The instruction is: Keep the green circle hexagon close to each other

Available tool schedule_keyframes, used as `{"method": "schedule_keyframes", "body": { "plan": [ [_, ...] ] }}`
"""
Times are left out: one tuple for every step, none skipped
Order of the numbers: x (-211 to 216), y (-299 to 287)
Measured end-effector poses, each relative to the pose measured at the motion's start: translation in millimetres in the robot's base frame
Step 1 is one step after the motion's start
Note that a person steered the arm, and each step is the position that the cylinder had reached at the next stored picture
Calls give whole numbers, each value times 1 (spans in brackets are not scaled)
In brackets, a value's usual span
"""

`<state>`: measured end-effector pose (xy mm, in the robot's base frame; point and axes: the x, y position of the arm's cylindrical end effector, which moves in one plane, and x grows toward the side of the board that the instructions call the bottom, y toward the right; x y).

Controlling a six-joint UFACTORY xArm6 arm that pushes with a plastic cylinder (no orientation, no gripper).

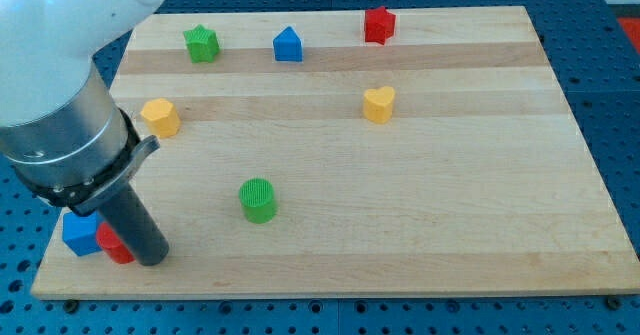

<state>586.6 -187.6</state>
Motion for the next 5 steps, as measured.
{"method": "schedule_keyframes", "body": {
  "plan": [
    [-6, 14],
    [-11, 24],
    [-12, 24],
    [-12, 24],
    [-11, 39]
  ]
}}
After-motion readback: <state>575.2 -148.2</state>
